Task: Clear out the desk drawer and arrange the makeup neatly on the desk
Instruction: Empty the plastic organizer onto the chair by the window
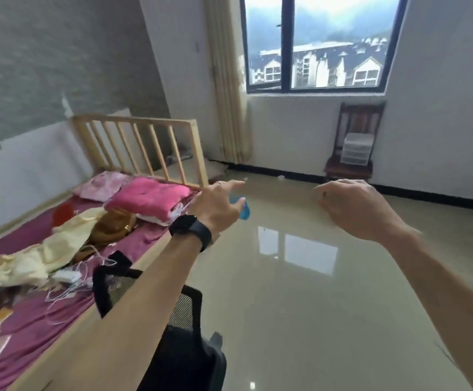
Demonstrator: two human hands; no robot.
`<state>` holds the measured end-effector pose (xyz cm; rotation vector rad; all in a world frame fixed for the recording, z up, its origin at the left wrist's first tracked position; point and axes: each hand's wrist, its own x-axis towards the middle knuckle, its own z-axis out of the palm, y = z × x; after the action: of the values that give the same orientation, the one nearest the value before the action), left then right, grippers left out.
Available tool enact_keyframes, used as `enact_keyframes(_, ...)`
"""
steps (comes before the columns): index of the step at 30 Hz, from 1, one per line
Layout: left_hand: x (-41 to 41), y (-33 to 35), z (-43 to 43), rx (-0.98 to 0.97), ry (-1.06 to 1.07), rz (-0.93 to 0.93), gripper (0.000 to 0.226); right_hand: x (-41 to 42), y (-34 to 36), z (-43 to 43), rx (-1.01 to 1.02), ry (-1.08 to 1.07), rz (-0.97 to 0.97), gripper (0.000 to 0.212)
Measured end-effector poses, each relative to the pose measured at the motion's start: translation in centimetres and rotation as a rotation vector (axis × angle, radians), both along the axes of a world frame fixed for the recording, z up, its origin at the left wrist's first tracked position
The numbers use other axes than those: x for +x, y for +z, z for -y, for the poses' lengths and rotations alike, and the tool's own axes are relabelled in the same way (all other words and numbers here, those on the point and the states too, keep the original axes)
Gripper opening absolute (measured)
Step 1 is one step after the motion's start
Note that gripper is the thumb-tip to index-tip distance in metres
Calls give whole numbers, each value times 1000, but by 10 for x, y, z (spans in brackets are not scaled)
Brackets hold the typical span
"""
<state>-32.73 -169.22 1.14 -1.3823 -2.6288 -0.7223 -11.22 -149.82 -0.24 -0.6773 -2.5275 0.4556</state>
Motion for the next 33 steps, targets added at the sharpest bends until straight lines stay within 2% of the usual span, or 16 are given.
enact_keyframes(5,17,9,-139,18,-93,35,44,43,12,-119,-36,-140,-40,27)
enact_keyframes(7,18,11,-161,26,-110,46,44,46,13,-139,-41,-136,-39,28)
enact_keyframes(15,5,14,-342,37,-192,71,43,52,22,-305,-54,-251,-42,28)
enact_keyframes(24,-62,3,-534,58,-254,-39,43,-4,12,-466,-27,-351,-13,29)
enact_keyframes(33,-144,7,-738,71,-360,6,44,-78,32,-639,-30,-449,-42,29)
